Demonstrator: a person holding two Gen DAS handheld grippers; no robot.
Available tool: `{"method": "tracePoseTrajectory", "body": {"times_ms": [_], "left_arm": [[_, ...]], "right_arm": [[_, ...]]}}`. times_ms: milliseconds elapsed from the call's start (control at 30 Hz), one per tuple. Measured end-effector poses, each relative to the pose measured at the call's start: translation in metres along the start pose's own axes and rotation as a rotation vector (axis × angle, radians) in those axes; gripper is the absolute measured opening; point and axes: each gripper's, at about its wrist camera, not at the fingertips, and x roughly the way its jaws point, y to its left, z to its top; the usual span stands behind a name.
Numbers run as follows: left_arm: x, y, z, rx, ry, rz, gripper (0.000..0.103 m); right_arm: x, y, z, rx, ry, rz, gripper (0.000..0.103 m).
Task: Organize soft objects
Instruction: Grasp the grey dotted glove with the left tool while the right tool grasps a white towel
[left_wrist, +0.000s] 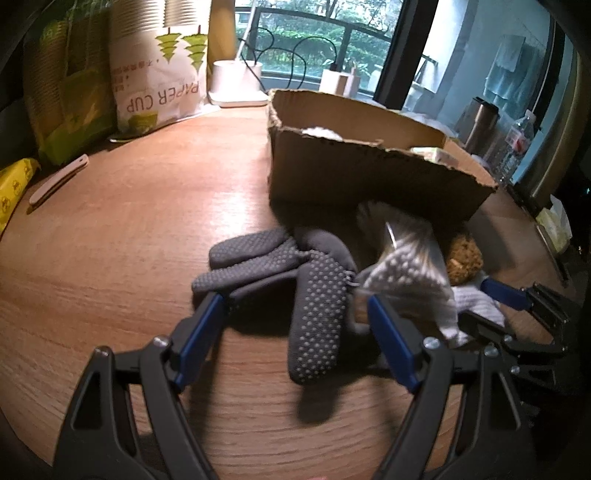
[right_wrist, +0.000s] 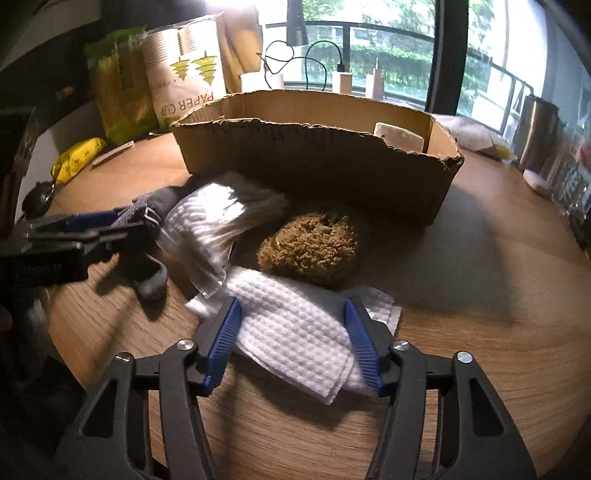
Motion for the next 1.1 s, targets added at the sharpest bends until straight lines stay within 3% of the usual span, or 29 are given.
{"method": "tracePoseTrajectory", "body": {"times_ms": [67, 167, 233, 333, 533, 1100], "left_arm": [[0.002, -0.001, 0.001, 0.006, -0.001, 0.010, 0.081], [0.004, -0.003, 0.002, 0.019, -0.001, 0.021, 0.080], [0.004, -0.004, 0.001, 0.029, -0.003, 0.025, 0.069], [0.002, -0.002, 0.002, 0.039, 0.001, 0.032, 0.051], [-0.002, 0.001, 0.000, 0.036, -0.001, 0.014, 0.030], [-0.042, -0.001, 0.018, 0.028, -0.109, -0.037, 0.026]], "right_arm": [[-0.002, -0.002, -0.002, -0.002, -0.007, 0.002, 0.056], [-0.003, -0.006, -0.002, 0.004, -0.011, -0.003, 0.042], [-0.005, -0.012, -0.002, 0.020, -0.010, -0.006, 0.026], [-0.007, -0.020, -0.003, 0.037, -0.006, 0.001, 0.018], [-0.012, -0.028, -0.004, 0.057, -0.010, 0.001, 0.016], [-0.059, -0.042, 0.017, 0.066, -0.129, 0.003, 0.016]]}}
